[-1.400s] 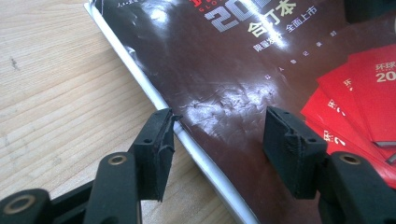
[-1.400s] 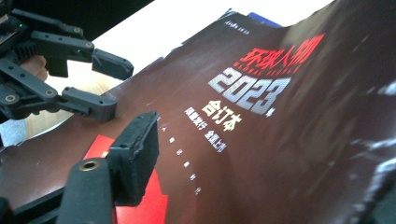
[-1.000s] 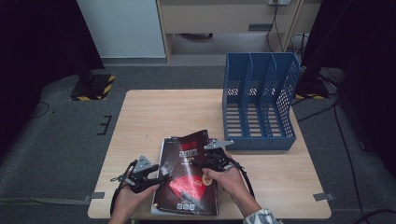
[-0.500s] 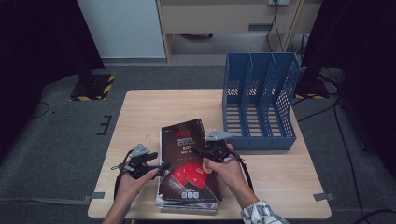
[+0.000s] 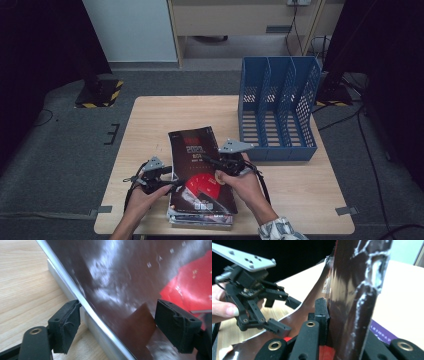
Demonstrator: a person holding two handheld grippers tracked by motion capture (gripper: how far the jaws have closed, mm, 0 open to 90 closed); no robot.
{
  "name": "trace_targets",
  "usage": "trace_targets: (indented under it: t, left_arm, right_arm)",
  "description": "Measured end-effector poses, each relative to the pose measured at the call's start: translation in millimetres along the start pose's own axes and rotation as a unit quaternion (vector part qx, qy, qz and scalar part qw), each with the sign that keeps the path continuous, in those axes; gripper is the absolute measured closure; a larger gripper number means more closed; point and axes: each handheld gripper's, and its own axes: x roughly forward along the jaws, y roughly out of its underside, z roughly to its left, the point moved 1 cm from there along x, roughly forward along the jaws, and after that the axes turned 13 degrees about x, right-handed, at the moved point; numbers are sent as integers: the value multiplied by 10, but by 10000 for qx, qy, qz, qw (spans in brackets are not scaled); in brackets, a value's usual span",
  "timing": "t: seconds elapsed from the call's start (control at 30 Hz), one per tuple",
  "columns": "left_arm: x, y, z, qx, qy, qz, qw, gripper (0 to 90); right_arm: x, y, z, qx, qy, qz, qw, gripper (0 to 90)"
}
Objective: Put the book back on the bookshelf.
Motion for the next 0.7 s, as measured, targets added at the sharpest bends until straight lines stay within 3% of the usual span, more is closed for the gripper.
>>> trace_targets:
  t: [0.17,0.23,0.27,0.3,0.33,0.4,0.53,0.7]
  left_arm:
    - [4,-3,11,-65,200,-86,9997,227]
    - [-9,-9,13,-99,216,-117,9996,276]
    - [-25,-14,20,-147,176,-116,9997,336]
    - [-39,-16,29,-170,148,-137,9997,336]
    - [-92,-33,47,-287,28,-138,9995,434]
    - [-122,-56,50,-258,-55,-115,9996,482]
    - [-184,-91,42,-234,-281,-79,9993,672]
    - [-212,-120,29,-203,-341,-73,9992,721]
  right_arm:
    - [-23,-25,5,-52,-78,-162,9998,852]
    - [-31,-33,9,-71,-111,-231,9996,853]
    - [-34,-33,16,-83,-138,-248,9996,854]
    - [-34,-33,16,-83,-138,-248,9996,854]
    - [-33,-33,20,-105,-150,-286,9994,855]
    - [-34,-33,23,-113,-177,-300,9993,856]
    - [-38,-35,20,-127,-206,-325,9992,857]
    - [-38,-33,12,-174,-110,-332,9992,854]
